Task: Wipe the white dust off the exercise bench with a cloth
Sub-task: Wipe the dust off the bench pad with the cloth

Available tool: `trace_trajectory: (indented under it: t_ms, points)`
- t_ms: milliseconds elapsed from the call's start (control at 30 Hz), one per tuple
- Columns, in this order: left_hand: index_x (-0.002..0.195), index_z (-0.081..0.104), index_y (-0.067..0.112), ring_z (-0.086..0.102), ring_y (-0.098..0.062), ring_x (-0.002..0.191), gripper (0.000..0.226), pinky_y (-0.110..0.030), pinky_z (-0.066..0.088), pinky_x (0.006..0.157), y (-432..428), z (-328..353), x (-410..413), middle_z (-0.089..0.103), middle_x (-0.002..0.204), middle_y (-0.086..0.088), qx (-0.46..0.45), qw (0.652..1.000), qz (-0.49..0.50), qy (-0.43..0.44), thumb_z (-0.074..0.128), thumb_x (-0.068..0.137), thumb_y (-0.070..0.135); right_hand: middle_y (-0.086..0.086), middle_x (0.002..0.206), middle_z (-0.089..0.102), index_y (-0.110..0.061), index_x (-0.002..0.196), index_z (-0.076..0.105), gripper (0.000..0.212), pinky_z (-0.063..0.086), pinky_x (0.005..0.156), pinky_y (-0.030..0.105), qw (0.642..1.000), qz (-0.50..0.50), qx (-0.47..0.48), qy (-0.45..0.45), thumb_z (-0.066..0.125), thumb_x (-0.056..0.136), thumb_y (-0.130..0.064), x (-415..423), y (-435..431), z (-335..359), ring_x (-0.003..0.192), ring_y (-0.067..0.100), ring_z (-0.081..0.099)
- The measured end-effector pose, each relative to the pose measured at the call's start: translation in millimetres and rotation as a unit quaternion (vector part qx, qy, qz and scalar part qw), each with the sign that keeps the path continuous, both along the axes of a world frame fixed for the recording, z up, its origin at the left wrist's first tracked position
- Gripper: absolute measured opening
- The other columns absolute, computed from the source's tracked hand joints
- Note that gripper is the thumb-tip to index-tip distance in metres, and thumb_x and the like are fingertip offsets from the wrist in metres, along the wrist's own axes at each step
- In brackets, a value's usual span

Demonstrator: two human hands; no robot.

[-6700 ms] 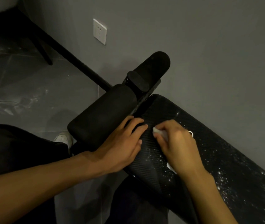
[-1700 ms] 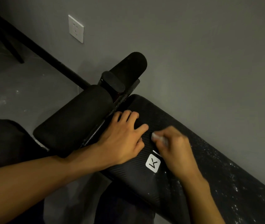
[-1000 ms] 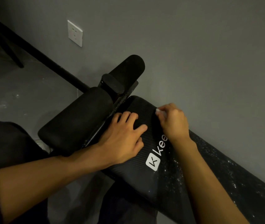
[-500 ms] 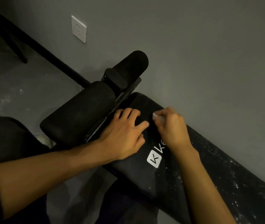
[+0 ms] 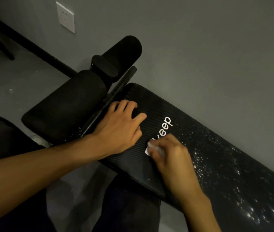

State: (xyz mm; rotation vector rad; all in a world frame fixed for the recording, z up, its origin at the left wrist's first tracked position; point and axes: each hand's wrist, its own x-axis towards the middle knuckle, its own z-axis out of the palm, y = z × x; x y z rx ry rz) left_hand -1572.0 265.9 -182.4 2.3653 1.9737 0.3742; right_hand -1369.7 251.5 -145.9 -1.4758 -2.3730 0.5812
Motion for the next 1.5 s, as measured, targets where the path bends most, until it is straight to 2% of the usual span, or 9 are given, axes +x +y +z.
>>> trace_trajectory:
  t_ms: [100,200,367,567,667,833,1167,1300,1500]
  points:
    - [0.125,0.063,0.024,0.053,-0.033,0.118,0.044,-0.052,0.041,0.098,0,1,1,0.056,0.130,-0.014,0.014,1.000,-0.021,0.006,0.041,0.090,0.039,-0.016,0.099,0.054,-0.033,0.102,0.063,0.017,0.055,0.063,0.034,0.999,0.030,-0.007,-0.025,0.055,0.094,-0.046,15,-50,-5,0.076,0.009,0.063]
    - [0.125,0.065,0.026,0.053,-0.031,0.122,0.043,-0.053,0.041,0.103,-5,1,5,0.057,0.132,-0.013,0.014,0.999,-0.038,0.000,0.045,0.090,0.042,-0.021,0.103,0.054,-0.041,0.102,0.065,0.023,0.052,0.051,0.025,0.999,-0.008,0.015,-0.040,0.055,0.084,-0.053,21,-68,-8,0.071,0.001,0.061]
    - [0.137,0.060,0.031,0.042,-0.036,0.141,0.051,-0.060,0.031,0.116,-20,-1,19,0.049,0.148,-0.016,-0.018,0.998,-0.062,-0.018,0.042,0.093,0.049,-0.018,0.103,0.050,-0.034,0.107,0.069,0.017,0.052,0.051,0.030,0.995,-0.056,0.071,-0.052,0.059,0.095,-0.042,7,-48,-3,0.067,0.006,0.058]
    - [0.146,0.050,0.036,0.031,-0.039,0.149,0.055,-0.063,0.024,0.120,-23,-6,23,0.039,0.158,-0.019,-0.023,0.998,-0.054,-0.004,0.036,0.096,0.053,-0.019,0.101,0.057,-0.038,0.100,0.068,0.019,0.053,0.047,0.031,0.997,-0.048,0.043,-0.035,0.055,0.090,-0.048,26,-72,-7,0.068,0.006,0.063]
    - [0.154,0.037,0.040,0.014,-0.036,0.156,0.059,-0.062,0.012,0.124,-23,-8,22,0.022,0.167,-0.017,-0.033,0.998,-0.057,-0.005,0.031,0.098,0.056,-0.018,0.103,0.054,-0.037,0.104,0.068,0.013,0.053,0.053,0.033,0.998,-0.036,0.036,-0.047,0.062,0.093,-0.041,25,-55,-5,0.069,0.009,0.062]
    - [0.159,0.014,0.049,-0.010,-0.029,0.158,0.059,-0.058,-0.003,0.126,-23,-9,18,-0.002,0.172,-0.011,-0.057,0.997,-0.051,0.000,0.022,0.102,0.061,-0.013,0.108,0.055,-0.023,0.114,0.070,0.023,0.056,0.065,0.035,0.994,-0.084,0.058,-0.033,0.060,0.098,-0.035,9,-18,-4,0.077,0.011,0.062]
    - [0.157,0.019,0.053,-0.006,-0.030,0.159,0.055,-0.060,-0.003,0.125,-21,-4,24,0.005,0.172,-0.012,-0.069,0.997,-0.034,0.008,0.023,0.102,0.056,-0.019,0.114,0.051,-0.038,0.111,0.065,0.024,0.048,0.074,0.032,0.997,-0.029,-0.040,-0.066,0.051,0.097,-0.050,27,-35,0,0.090,0.008,0.063]
    - [0.158,0.018,0.051,-0.005,-0.031,0.158,0.055,-0.061,-0.001,0.124,-19,-2,20,0.006,0.171,-0.014,-0.082,0.995,-0.046,0.010,0.024,0.103,0.055,-0.011,0.109,0.059,-0.030,0.106,0.068,0.018,0.048,0.070,0.035,0.996,-0.047,0.010,-0.071,0.056,0.098,-0.040,6,6,7,0.078,0.013,0.057]
    - [0.160,0.022,0.042,0.000,-0.031,0.159,0.058,-0.060,0.002,0.125,-22,-10,17,0.011,0.171,-0.015,-0.049,0.998,-0.047,-0.010,0.027,0.104,0.056,-0.006,0.105,0.063,-0.021,0.107,0.070,0.018,0.055,0.071,0.042,0.996,-0.050,0.046,-0.054,0.063,0.094,-0.031,-2,23,3,0.082,0.019,0.063]
